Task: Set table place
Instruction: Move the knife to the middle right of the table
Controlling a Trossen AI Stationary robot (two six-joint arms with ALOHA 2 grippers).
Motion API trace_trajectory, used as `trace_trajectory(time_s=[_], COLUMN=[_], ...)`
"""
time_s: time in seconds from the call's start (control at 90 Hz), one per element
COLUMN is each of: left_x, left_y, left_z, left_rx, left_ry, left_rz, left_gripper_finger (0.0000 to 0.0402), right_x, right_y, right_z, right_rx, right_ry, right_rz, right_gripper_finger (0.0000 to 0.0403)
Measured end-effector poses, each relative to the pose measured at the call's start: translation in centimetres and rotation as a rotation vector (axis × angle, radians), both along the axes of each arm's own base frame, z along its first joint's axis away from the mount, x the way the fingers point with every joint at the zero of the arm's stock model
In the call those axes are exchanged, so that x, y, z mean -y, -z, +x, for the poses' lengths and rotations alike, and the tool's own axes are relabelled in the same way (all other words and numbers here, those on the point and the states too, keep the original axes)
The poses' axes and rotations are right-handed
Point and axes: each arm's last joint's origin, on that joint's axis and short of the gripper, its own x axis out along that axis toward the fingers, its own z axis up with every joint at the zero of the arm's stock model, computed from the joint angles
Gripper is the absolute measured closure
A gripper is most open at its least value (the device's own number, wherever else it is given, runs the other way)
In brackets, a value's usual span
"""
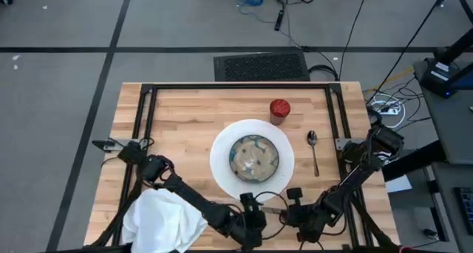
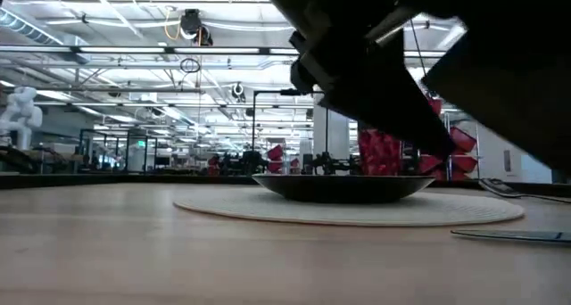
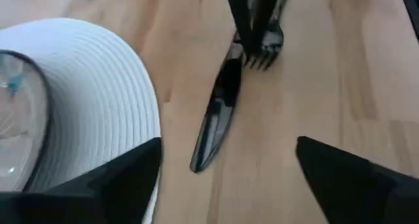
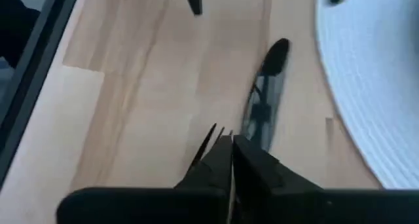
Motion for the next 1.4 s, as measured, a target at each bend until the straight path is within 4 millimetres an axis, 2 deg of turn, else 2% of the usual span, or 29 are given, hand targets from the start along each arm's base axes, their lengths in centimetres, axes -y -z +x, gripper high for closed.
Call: trace_trajectory(time_s=[0.133,0.278,0.378,0.433,0.578,0.8,0.989,1.2,1.4], left_x=[-1.3,-3.1,-4.0,-4.3,-4.1,-4.1,-4.2,-4.0,-4.1], left_y=[-0.4,-0.9,-0.6,-0.5,0.0,3.0,3.3,3.5,3.8], left_z=[1.4,3.4,3.9,4.0,4.1,4.2,4.3,3.7,3.1], left_rx=[0.041,0.111,0.107,0.107,0.092,0.040,0.039,-0.010,-0.081], left_ry=[0.027,0.077,0.075,0.073,0.094,0.056,0.034,0.013,-0.011], left_rz=[-0.019,-0.106,-0.097,-0.099,-0.115,-0.126,-0.141,-0.129,-0.104], left_gripper_finger=[0.0209,0.0308,0.0370,0.0391,0.0398,0.0401,0.0401,0.0401,0.0401], right_x=[-0.6,-1.2,-1.8,-2.2,-2.2,-1.5,-0.8,0.1,0.8], right_y=[-1.3,-1.1,-1.0,-1.0,-0.7,0.6,1.5,1.4,-0.1], right_z=[-0.6,-2.2,-3.5,-4.1,-4.9,-5.2,-5.4,-4.9,-5.2], right_rx=[-0.098,-0.197,-0.225,-0.229,-0.238,-0.238,-0.245,-0.225,-0.246], right_ry=[0.081,0.168,0.212,0.226,0.269,0.291,0.292,0.251,0.240], right_rz=[0.020,0.091,0.119,0.130,0.126,0.104,0.083,-0.005,-0.073], right_gripper_finger=[0.0403,0.0403,0.0403,0.0403,0.0403,0.0403,0.0403,0.0403,0.0403])
